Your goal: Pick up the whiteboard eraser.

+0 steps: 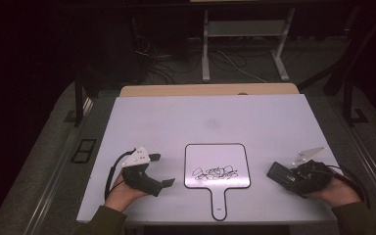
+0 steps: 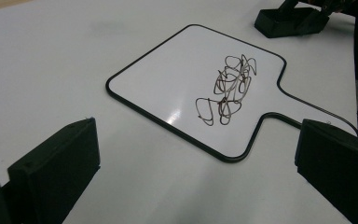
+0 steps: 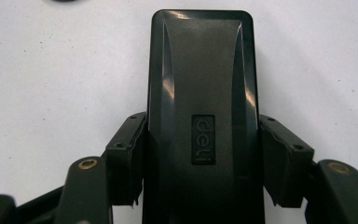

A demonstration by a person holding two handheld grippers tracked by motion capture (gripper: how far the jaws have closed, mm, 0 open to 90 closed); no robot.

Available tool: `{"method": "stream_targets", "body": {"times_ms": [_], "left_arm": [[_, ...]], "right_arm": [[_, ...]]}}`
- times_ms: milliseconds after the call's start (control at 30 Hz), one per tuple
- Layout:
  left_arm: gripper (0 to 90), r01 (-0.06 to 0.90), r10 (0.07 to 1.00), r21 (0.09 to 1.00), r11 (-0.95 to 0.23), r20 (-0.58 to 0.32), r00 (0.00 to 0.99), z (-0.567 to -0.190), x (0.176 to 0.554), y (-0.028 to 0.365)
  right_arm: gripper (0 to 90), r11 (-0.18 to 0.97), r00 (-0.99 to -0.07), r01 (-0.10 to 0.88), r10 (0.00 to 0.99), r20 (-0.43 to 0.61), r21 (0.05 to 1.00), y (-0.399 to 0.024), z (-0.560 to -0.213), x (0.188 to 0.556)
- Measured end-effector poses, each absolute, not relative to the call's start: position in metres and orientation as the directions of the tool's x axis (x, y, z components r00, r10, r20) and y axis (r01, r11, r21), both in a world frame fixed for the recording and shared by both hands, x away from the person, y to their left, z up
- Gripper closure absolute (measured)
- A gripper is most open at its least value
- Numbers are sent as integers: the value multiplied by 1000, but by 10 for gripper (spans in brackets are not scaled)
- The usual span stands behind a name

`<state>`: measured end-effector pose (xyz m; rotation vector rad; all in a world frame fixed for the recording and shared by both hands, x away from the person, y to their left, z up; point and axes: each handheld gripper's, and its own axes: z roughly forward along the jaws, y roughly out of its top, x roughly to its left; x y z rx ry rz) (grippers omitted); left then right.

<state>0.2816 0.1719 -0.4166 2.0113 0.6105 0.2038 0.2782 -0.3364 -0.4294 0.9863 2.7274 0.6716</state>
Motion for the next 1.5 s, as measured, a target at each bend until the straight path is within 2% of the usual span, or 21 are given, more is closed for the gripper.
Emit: {"method": "stream_targets", "body": {"times_ms": [833,1100,1500], "left_arm": [[0,336,494,855,-395,-111,862,-417,281,171],[0,339,496,856,-391,-114,861,-417,282,171],[0,341,494,855,-390,-119,861,-418,282,171]], "right_arm": [[380,708,-768,565,639,-44,423,-328,-429,278],[384,663,-746,618,664,48,423,-334,-425,287],[384,642,-749,606,659,66,470,-329,-416,290]]}}
